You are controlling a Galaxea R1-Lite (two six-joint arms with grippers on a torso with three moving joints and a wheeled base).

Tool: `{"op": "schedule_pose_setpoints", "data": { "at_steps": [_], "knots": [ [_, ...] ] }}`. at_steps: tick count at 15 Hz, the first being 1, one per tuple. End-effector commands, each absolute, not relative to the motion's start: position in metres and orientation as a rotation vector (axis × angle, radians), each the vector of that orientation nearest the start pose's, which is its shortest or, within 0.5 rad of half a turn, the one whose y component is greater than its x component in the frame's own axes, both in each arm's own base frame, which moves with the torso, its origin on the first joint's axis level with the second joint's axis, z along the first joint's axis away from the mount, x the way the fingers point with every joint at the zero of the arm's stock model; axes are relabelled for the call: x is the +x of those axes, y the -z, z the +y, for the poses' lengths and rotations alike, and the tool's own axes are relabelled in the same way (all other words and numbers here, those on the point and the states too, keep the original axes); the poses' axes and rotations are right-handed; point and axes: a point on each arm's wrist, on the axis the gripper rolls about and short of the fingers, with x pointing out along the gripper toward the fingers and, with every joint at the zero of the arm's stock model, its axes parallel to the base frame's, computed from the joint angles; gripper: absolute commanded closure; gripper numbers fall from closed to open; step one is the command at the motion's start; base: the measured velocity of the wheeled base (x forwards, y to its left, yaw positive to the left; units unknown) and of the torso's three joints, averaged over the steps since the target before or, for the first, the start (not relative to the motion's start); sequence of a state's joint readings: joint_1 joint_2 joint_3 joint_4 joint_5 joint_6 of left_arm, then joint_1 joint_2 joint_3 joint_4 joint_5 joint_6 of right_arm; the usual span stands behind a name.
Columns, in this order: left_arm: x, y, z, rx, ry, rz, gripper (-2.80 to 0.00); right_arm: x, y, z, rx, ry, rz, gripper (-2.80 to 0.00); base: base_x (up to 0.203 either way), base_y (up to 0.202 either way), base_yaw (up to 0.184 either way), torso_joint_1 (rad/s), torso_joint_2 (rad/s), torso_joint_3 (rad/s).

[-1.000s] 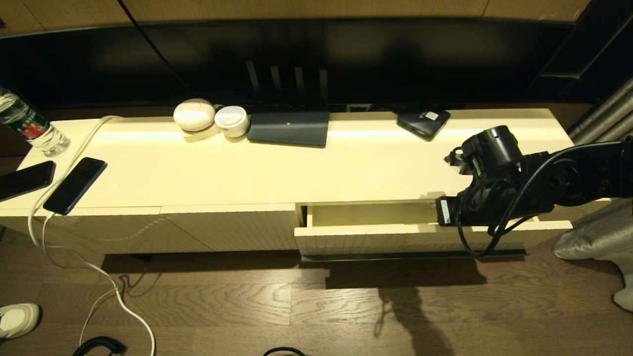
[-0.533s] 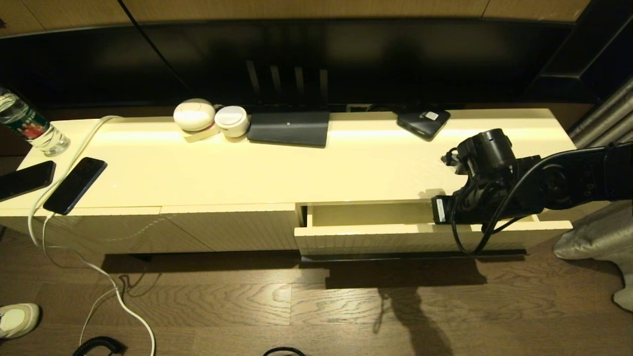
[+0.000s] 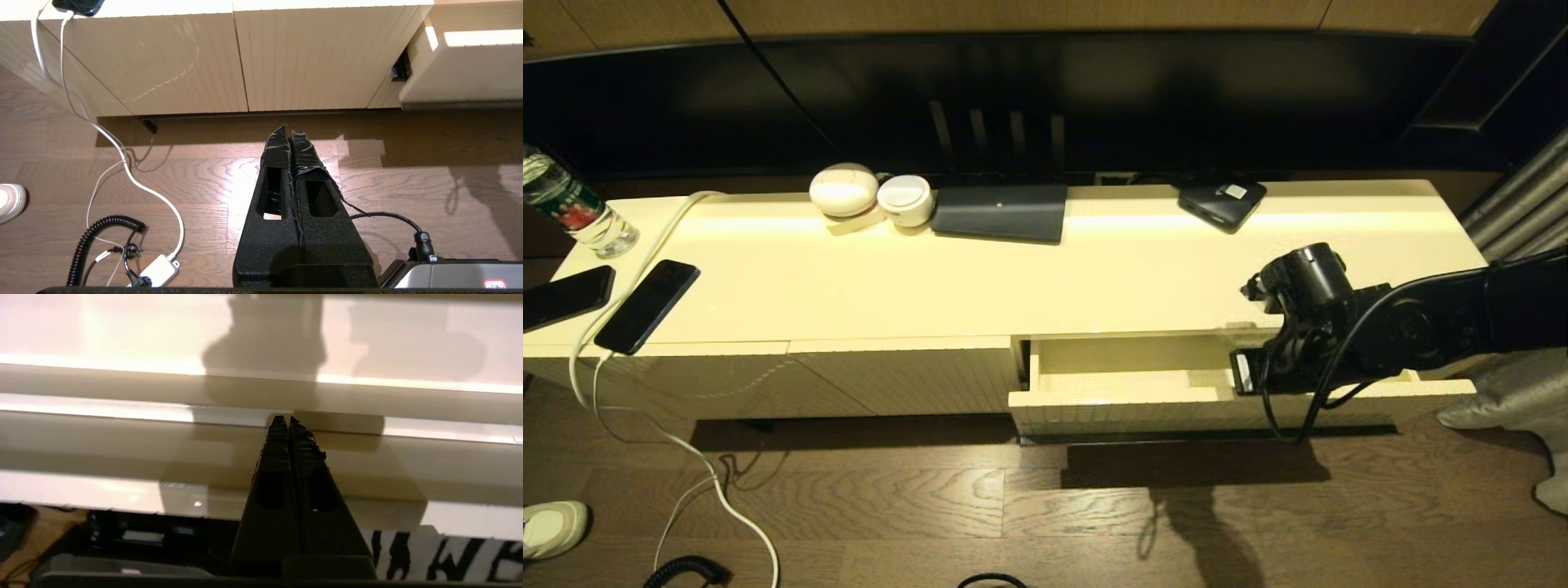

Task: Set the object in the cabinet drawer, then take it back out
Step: Open the drawer

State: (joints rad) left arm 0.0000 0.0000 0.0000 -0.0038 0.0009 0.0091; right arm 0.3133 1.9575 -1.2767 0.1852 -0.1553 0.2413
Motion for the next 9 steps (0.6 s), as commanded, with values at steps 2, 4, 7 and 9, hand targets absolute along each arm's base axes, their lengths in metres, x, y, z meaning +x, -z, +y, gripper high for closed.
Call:
{"op": "schedule_pose_setpoints", "data": {
  "at_steps": [2,4,7,9],
  "knots": [
    [-0.023,-0.075,0.000,0.009,-0.002,-0.002,0.00,0.344,-0.143,0.110,0.013,-0.044,0.879,0.00,0.000,0.000,0.000,0.000,0.00,0.000],
    [-0.023,-0.076,0.000,0.009,-0.001,-0.003,0.00,0.340,-0.144,0.109,0.007,-0.042,0.898,0.00,0.000,0.000,0.000,0.000,0.00,0.000],
    [-0.023,-0.075,0.000,0.009,-0.002,-0.003,0.00,0.328,-0.142,0.108,-0.013,-0.034,0.980,0.00,0.000,0.000,0.000,0.000,0.00,0.000],
    [-0.023,-0.076,0.000,0.009,-0.002,-0.003,0.00,0.320,-0.134,0.108,-0.031,-0.030,1.031,0.00,0.000,0.000,0.000,0.000,0.00,0.000]
  ]
}}
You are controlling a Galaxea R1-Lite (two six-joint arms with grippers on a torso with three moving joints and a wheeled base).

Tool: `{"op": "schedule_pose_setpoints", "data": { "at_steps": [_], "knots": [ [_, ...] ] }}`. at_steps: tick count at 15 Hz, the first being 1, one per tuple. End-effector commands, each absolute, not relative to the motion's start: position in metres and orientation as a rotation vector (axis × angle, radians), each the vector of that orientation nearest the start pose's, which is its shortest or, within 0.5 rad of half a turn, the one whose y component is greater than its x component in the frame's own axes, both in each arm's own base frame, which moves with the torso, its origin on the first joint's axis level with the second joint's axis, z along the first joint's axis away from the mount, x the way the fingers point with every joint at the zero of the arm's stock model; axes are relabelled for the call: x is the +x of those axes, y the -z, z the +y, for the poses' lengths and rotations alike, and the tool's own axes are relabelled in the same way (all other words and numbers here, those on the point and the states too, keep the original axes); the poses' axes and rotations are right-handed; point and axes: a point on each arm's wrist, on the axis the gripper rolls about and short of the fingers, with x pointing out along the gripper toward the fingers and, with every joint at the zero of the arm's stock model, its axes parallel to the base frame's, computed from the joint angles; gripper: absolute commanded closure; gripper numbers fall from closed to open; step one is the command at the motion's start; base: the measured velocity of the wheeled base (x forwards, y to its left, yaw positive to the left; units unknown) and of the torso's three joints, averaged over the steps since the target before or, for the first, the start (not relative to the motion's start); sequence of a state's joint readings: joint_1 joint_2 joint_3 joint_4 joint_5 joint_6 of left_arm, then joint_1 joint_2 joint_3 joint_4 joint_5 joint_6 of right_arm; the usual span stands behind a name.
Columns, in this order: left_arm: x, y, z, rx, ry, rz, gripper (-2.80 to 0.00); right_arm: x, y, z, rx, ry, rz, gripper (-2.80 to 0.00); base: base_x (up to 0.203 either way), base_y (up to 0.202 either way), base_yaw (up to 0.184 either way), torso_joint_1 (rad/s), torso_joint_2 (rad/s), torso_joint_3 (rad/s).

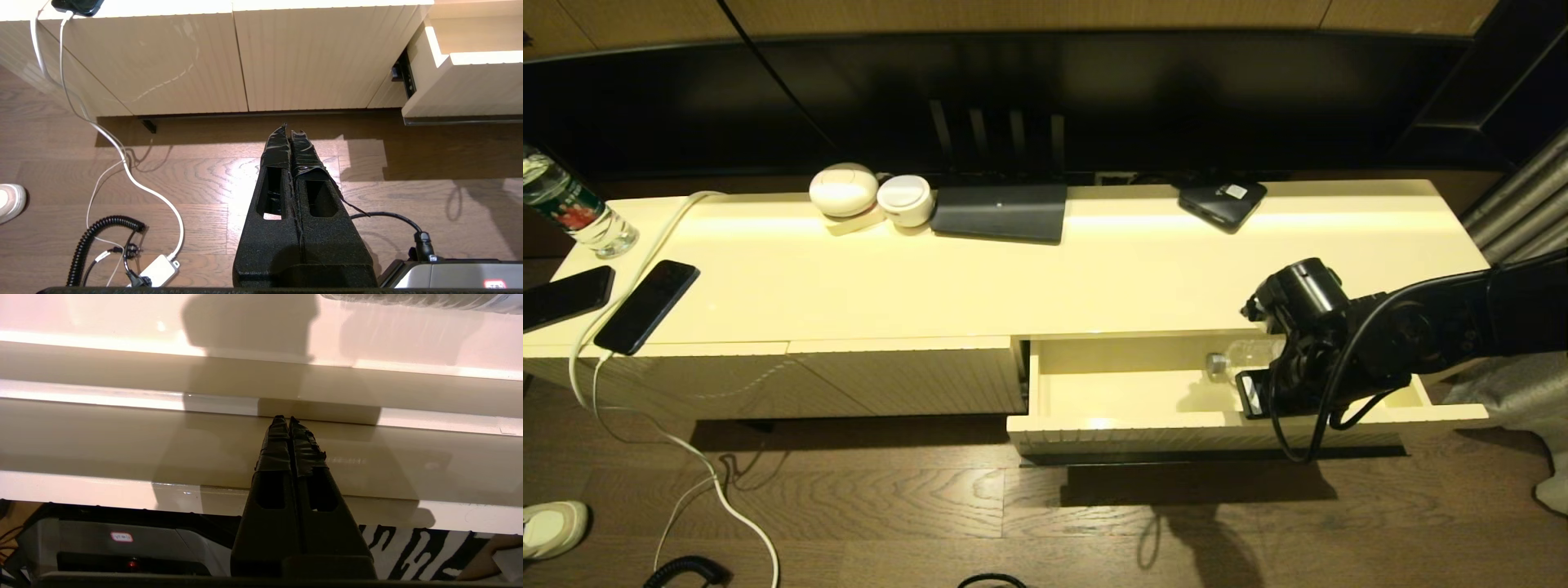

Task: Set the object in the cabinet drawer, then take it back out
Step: Open the drawer

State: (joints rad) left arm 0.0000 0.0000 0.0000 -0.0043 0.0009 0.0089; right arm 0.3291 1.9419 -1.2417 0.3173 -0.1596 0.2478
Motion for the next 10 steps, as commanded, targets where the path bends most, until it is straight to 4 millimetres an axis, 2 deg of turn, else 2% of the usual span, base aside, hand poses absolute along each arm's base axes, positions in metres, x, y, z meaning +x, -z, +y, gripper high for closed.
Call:
{"op": "schedule_pose_setpoints", "data": {
  "at_steps": [1,5,10],
  "knots": [
    [-0.023,-0.076,0.000,0.009,-0.001,-0.003,0.00,0.316,-0.129,0.107,-0.039,-0.028,1.060,0.00,0.000,0.000,0.000,0.000,0.00,0.000],
    [-0.023,-0.076,0.000,0.009,-0.001,-0.003,0.00,0.308,-0.119,0.106,-0.052,-0.026,1.106,0.00,0.000,0.000,0.000,0.000,0.00,0.000],
    [-0.023,-0.076,0.000,0.009,-0.002,-0.003,0.00,0.296,-0.104,0.115,-0.045,-0.016,1.185,0.00,0.000,0.000,0.000,0.000,0.00,0.000]
  ]
}}
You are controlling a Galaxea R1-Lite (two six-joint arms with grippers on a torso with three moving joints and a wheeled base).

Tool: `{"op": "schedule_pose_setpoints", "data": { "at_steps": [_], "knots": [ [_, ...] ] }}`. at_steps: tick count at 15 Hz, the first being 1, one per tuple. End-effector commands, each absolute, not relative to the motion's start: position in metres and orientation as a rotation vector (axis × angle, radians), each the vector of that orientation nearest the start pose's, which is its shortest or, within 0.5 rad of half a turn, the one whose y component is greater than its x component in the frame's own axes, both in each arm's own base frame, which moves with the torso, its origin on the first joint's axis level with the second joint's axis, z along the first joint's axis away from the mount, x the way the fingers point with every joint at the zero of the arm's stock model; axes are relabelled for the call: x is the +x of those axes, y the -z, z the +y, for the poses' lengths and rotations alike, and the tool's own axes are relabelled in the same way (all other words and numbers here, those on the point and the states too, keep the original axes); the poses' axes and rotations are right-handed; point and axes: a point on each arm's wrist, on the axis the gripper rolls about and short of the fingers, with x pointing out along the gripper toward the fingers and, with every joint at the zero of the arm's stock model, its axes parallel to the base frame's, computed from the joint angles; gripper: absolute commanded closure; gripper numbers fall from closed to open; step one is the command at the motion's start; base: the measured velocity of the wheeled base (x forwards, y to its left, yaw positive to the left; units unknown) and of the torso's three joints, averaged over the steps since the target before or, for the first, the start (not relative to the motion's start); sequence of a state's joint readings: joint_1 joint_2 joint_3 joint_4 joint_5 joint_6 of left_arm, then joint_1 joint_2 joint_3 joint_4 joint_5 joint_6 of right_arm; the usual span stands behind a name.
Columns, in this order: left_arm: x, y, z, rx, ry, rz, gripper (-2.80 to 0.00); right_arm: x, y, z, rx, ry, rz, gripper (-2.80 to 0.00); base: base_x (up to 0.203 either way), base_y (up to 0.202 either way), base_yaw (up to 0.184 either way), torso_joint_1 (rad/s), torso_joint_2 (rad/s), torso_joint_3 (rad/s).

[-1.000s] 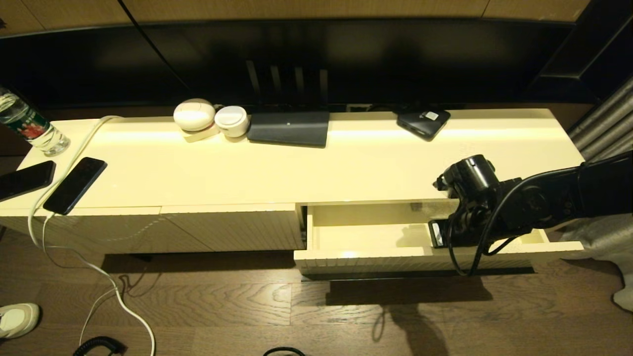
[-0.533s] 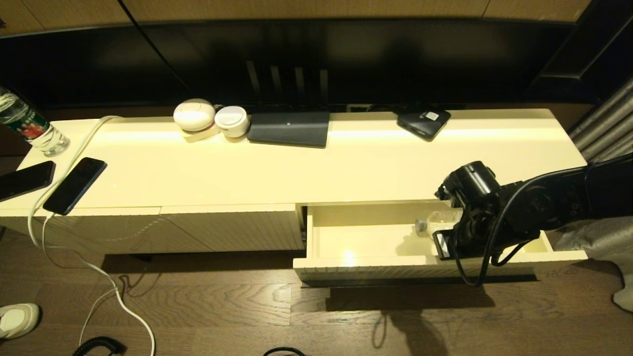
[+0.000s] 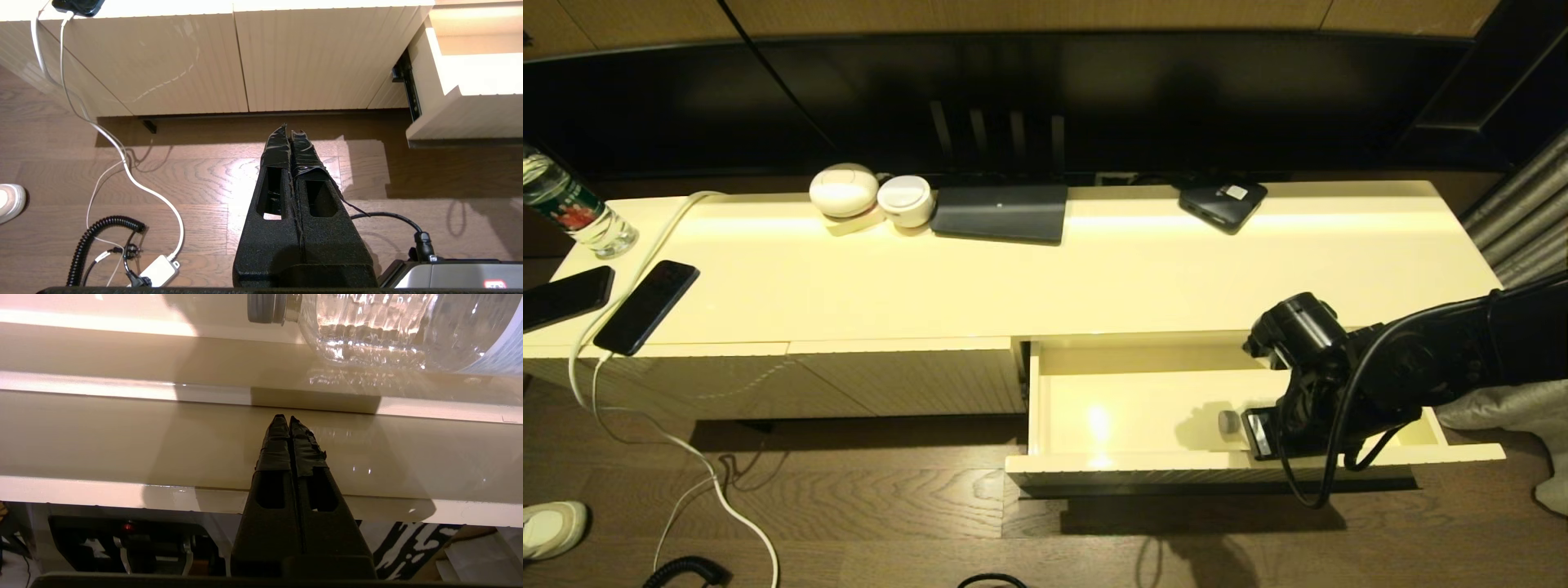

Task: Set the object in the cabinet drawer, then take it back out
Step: Open the drawer

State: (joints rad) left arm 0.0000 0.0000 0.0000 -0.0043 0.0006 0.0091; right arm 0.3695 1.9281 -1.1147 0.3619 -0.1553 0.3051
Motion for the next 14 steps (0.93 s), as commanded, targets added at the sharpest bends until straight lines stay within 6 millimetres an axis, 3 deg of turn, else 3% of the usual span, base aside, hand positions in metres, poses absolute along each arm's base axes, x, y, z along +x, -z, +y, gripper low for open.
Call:
{"op": "schedule_pose_setpoints", "data": {
  "at_steps": [1,10,14],
  "knots": [
    [-0.023,-0.075,0.000,0.009,-0.002,-0.002,0.00,0.295,-0.103,0.116,-0.036,-0.013,1.189,0.00,0.000,0.000,0.000,0.000,0.00,0.000],
    [-0.023,-0.076,0.000,0.009,-0.002,-0.003,0.00,0.288,-0.100,0.114,-0.031,-0.014,1.210,0.00,0.000,0.000,0.000,0.000,0.00,0.000],
    [-0.023,-0.076,0.000,0.009,0.000,-0.003,0.00,0.291,-0.112,0.112,-0.008,-0.019,1.140,0.00,0.000,0.000,0.000,0.000,0.00,0.000]
  ]
}}
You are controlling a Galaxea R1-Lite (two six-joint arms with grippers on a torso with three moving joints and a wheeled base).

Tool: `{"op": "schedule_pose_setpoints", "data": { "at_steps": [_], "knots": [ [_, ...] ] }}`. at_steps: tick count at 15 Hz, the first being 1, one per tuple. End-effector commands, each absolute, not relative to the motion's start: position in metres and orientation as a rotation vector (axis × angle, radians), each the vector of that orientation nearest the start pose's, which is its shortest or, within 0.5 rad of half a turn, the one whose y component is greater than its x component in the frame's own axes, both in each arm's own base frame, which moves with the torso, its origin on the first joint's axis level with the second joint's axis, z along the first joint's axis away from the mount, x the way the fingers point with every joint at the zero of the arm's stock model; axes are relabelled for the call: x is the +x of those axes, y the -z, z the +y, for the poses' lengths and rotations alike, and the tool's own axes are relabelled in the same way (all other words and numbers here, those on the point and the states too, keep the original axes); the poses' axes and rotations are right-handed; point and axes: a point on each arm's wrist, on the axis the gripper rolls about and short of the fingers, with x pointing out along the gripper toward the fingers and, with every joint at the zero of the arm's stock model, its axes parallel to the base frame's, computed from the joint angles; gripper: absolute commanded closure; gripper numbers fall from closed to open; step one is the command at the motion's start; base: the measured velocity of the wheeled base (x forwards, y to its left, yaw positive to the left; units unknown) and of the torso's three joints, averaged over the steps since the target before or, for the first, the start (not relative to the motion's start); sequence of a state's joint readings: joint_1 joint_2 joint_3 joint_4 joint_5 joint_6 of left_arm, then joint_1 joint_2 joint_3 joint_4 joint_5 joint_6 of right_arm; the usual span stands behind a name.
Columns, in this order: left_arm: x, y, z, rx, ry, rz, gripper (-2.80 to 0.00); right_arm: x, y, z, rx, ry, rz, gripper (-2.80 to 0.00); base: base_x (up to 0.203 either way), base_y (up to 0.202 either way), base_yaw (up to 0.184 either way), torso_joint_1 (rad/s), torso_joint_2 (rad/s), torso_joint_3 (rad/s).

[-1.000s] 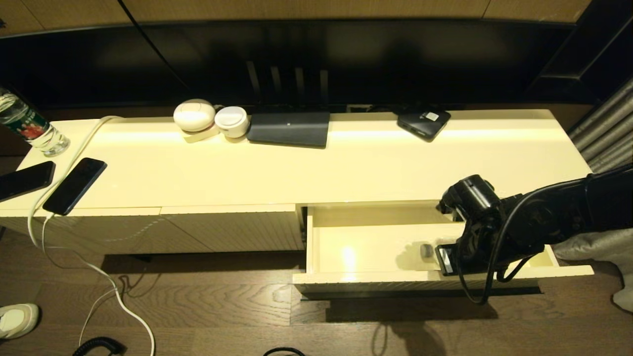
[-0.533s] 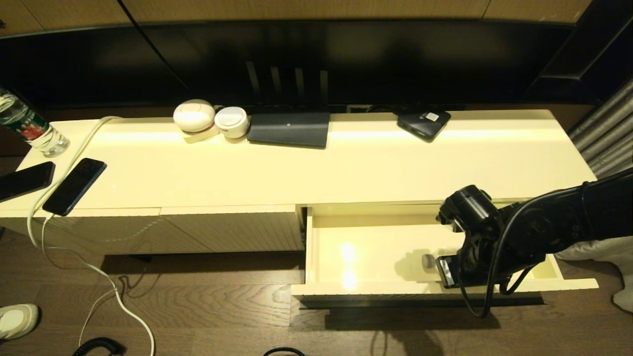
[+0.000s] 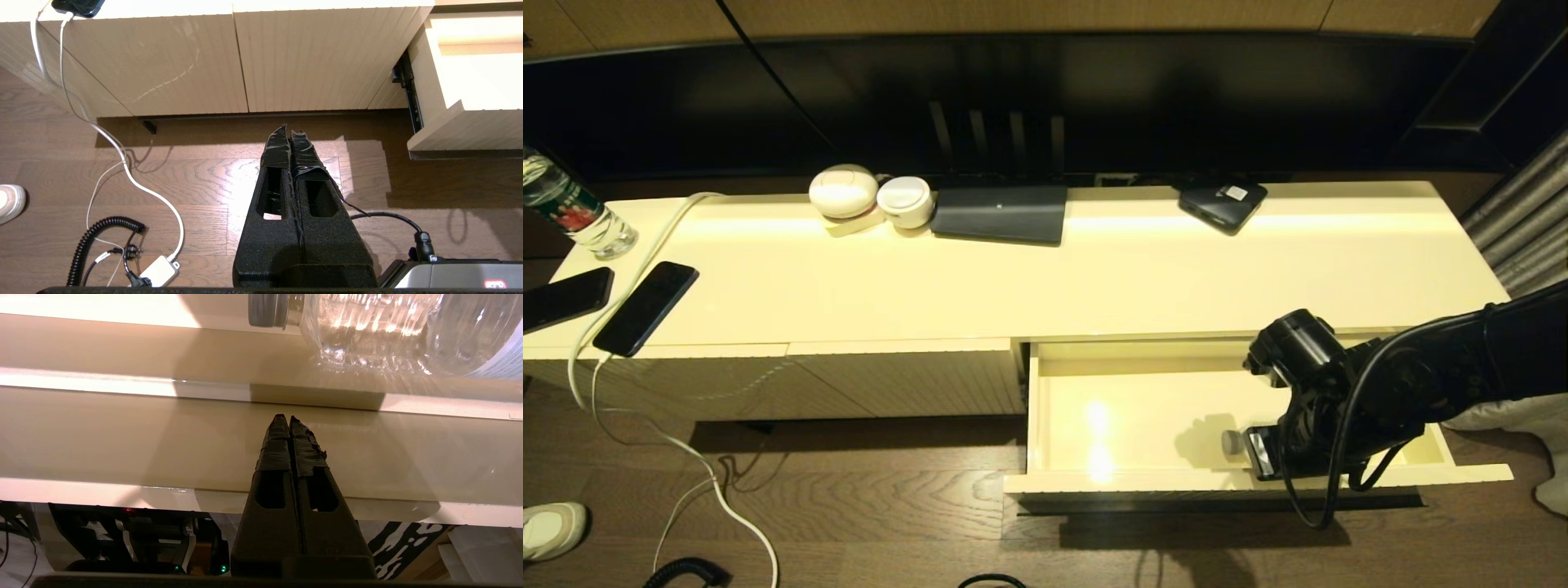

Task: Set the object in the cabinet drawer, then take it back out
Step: Open the drawer, then take the mineral water out of the drawer and put it on the table

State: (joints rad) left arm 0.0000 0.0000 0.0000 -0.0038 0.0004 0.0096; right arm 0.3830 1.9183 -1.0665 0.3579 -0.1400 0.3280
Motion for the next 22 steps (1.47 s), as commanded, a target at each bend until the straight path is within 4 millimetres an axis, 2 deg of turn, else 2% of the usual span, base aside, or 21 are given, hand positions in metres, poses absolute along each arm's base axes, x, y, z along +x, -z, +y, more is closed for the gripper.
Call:
{"op": "schedule_pose_setpoints", "data": {
  "at_steps": [1,5,7,9,11,12,17,18,20,22],
  "knots": [
    [-0.023,-0.076,0.000,0.009,-0.001,-0.003,0.00,0.292,-0.123,0.108,0.011,-0.018,1.082,0.00,0.000,0.000,0.000,0.000,0.00,0.000],
    [-0.023,-0.076,0.000,0.009,-0.002,-0.003,0.00,0.291,-0.149,0.094,-0.003,-0.026,0.983,0.00,0.000,0.000,0.000,0.000,0.00,0.000],
    [-0.023,-0.075,0.000,0.009,-0.001,-0.002,0.00,0.290,-0.155,0.090,-0.015,-0.020,0.958,0.00,0.000,0.000,0.000,0.000,0.00,0.000],
    [-0.023,-0.076,0.000,0.009,0.000,-0.003,0.00,0.290,-0.172,0.074,-0.039,-0.014,0.871,0.00,0.000,0.000,0.000,0.000,0.00,0.000],
    [-0.023,-0.076,0.000,0.009,-0.001,-0.003,0.00,0.289,-0.179,0.066,-0.085,-0.023,0.843,0.00,0.000,0.000,0.000,0.000,0.00,0.000],
    [-0.023,-0.076,0.000,0.009,-0.002,-0.003,0.00,0.288,-0.184,0.058,-0.193,-0.055,0.826,0.00,0.000,0.000,0.000,0.000,0.00,0.000],
    [-0.023,-0.076,0.000,0.009,0.000,-0.003,0.00,0.290,-0.201,0.022,-1.008,-0.314,0.733,0.00,0.000,0.000,0.000,0.000,0.00,0.000],
    [-0.023,-0.076,0.000,0.009,0.000,-0.003,0.00,0.292,-0.203,0.018,-1.081,-0.337,0.714,0.00,0.000,0.000,0.000,0.000,0.00,0.000],
    [-0.023,-0.075,0.000,0.009,-0.001,-0.002,0.00,0.305,-0.206,0.019,-1.298,-0.467,0.636,0.00,0.000,0.000,0.000,0.000,0.00,0.000],
    [-0.023,-0.076,0.000,0.009,-0.002,-0.003,0.00,0.317,-0.199,0.024,-1.473,-0.611,0.576,0.00,0.000,0.000,0.000,0.000,0.00,0.000]
  ]
}}
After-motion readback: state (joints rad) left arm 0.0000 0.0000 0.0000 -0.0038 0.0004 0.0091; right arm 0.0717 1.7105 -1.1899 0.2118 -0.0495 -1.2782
